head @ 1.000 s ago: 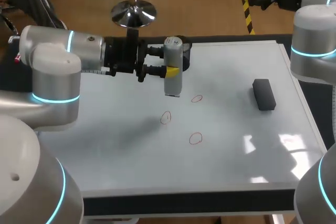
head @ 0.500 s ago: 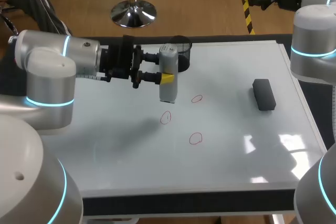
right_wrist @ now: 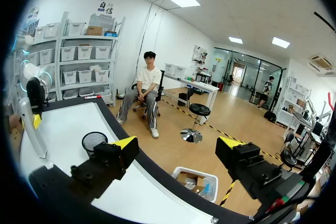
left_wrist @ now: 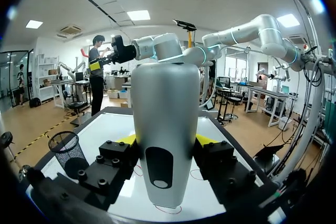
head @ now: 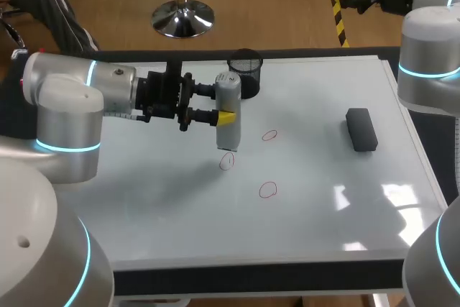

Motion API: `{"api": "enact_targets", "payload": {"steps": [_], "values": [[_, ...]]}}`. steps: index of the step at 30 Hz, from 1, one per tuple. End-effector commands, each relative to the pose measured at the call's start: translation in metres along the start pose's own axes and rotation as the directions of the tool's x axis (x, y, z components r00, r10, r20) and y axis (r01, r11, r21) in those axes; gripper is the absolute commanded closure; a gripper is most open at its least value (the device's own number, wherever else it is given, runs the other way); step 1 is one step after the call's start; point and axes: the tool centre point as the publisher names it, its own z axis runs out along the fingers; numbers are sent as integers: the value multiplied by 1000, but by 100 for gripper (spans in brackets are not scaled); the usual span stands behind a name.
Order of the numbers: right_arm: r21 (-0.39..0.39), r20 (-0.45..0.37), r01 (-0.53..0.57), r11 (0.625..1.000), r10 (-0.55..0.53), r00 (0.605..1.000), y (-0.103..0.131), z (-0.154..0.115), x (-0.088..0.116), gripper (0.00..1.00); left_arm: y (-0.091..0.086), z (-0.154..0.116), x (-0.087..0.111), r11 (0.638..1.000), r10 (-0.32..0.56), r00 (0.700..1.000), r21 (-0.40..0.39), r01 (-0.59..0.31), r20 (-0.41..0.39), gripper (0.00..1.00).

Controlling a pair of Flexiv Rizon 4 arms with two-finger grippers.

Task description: Pick up the inspection probe, press it on each red-marked spot on the whiteboard one by one, put down the probe, pick up the eraser, and wipe off all the red marks.

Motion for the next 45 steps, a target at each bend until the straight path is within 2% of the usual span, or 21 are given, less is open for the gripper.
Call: {"api": "enact_targets", "payload": {"steps": [1,45], "values": [[0,0,0,1000,0,1000,0,0,0,0,7,8,-5,1000,2,1000,9,-2,-11,100],[0,0,0,1000,0,1000,0,0,0,0,41,13,0,999,-14,1000,-29,14,-25,100]]}}
